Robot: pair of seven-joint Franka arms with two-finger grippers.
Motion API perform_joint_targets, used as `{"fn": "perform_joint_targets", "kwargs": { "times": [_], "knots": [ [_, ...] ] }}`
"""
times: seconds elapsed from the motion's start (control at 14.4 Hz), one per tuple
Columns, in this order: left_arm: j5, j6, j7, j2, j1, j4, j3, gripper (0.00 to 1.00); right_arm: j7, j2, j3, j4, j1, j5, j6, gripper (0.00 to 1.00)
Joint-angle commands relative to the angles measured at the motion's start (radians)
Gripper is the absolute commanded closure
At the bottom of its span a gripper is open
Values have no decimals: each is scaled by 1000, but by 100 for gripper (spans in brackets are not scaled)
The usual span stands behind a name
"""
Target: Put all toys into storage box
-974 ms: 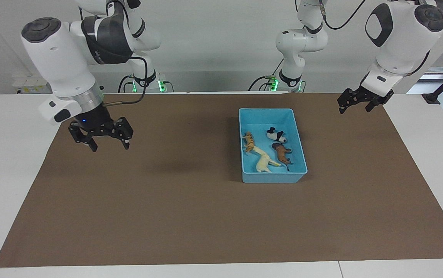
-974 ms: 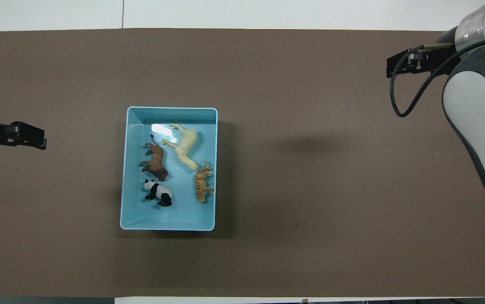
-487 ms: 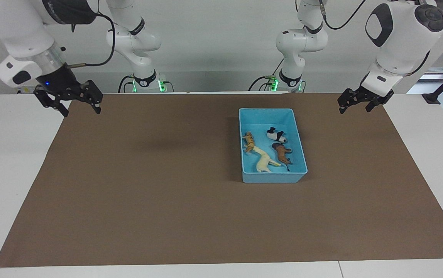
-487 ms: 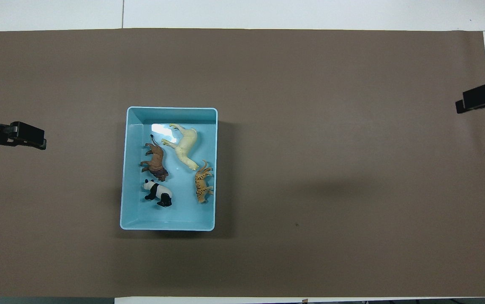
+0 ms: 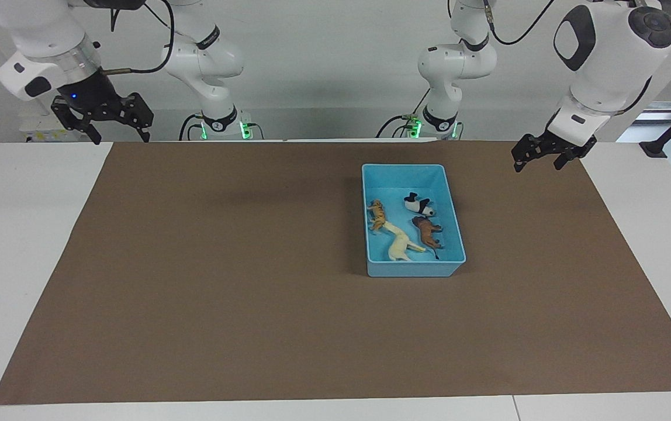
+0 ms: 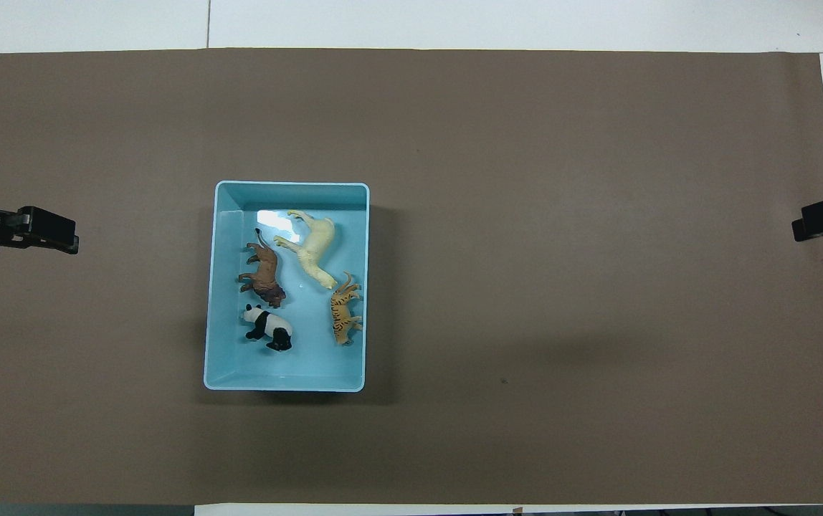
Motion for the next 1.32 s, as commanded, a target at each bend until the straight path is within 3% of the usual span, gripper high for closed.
{"fn": "perform_joint_targets", "kwargs": {
  "times": [0.0,0.28,0.83,1.25],
  "knots": [
    [6,0,7,-15,1,-7,2,0,25,-52,10,-113,-14,-15,123,0],
    [6,0,7,-15,1,-7,2,0,31,-35,10,-57,-23,-5,73,0],
    [6,0,7,-15,1,-7,1,0,33,-43,10,-63,-30,2,58,0],
    [6,0,7,-15,1,-7,1,0,34,-93,-5,-103,-25,2,42,0]
  ]
}}
